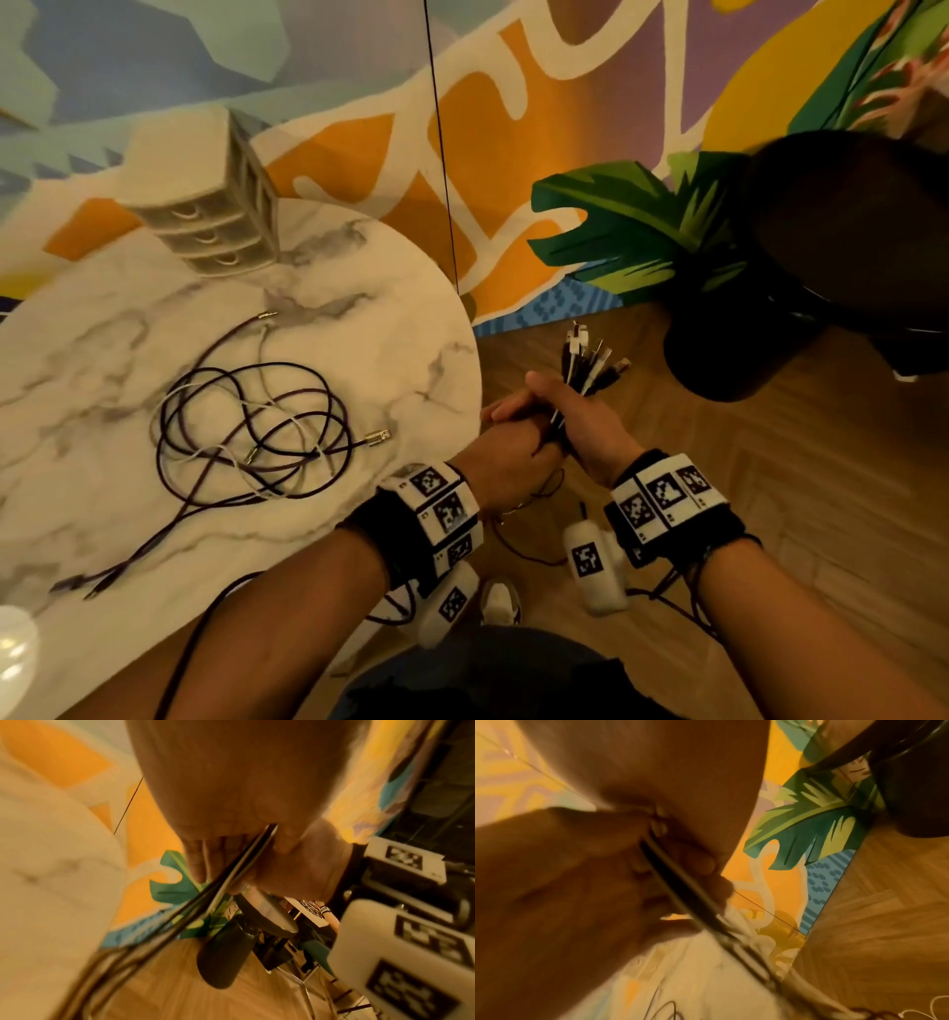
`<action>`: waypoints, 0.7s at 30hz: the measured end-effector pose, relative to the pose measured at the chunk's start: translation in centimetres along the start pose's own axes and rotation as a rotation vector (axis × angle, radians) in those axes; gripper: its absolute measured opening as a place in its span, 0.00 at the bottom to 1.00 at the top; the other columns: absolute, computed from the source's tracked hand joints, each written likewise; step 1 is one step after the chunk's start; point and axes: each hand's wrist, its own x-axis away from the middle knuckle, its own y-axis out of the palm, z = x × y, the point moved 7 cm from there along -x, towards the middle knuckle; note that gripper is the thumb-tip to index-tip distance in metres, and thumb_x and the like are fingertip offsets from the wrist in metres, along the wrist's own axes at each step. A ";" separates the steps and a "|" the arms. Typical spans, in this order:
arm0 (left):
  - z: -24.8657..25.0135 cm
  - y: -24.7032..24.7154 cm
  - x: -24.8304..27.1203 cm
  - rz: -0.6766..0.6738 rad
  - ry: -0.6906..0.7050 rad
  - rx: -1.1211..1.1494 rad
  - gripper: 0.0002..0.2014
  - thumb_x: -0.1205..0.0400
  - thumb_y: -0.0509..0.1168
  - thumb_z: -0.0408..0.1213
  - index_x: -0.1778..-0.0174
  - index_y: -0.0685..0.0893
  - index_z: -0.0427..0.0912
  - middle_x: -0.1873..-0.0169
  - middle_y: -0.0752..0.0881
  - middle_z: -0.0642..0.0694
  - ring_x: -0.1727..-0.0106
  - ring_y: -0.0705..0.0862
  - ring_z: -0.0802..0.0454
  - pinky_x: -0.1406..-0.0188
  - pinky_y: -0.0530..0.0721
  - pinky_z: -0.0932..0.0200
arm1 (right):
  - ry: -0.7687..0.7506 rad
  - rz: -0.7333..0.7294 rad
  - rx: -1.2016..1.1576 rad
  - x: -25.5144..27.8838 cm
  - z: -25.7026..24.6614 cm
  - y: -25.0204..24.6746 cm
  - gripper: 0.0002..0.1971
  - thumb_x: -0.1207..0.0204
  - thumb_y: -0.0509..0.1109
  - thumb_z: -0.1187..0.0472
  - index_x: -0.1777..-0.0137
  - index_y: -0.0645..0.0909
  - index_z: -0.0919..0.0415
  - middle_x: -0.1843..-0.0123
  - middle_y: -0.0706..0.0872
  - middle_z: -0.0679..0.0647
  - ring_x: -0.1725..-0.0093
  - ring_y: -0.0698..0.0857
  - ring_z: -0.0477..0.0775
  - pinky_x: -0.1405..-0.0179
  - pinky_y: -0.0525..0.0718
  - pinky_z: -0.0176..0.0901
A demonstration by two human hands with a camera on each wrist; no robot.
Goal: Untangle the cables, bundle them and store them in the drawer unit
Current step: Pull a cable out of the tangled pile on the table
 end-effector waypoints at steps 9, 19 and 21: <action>5.5 -9.4 1.6 0.601 0.317 -0.508 0.18 0.18 0.56 0.52 0.46 0.78 0.42 0.49 0.79 0.47 0.47 0.75 0.51 0.50 0.75 0.58 | -0.158 0.113 0.162 -0.2 -1.6 3.2 0.22 0.14 0.53 0.59 0.68 0.80 0.58 0.76 0.83 0.53 0.77 0.77 0.52 0.76 0.74 0.45; 1.7 -4.5 0.7 0.313 0.237 -0.563 0.18 0.17 0.58 0.52 0.44 0.78 0.40 0.47 0.78 0.45 0.47 0.77 0.49 0.53 0.79 0.52 | 0.006 0.148 0.336 1.0 0.9 4.8 0.09 0.19 0.61 0.72 0.49 0.78 0.58 0.48 0.82 0.57 0.47 0.79 0.66 0.32 0.72 0.60; 1.3 -3.9 1.1 0.324 0.253 -0.561 0.15 0.16 0.57 0.48 0.46 0.78 0.39 0.48 0.78 0.44 0.48 0.77 0.47 0.55 0.78 0.53 | 0.162 0.241 0.274 1.4 2.4 4.2 0.16 0.17 0.57 0.73 0.31 0.69 0.73 0.29 0.74 0.67 0.30 0.72 0.65 0.29 0.62 0.41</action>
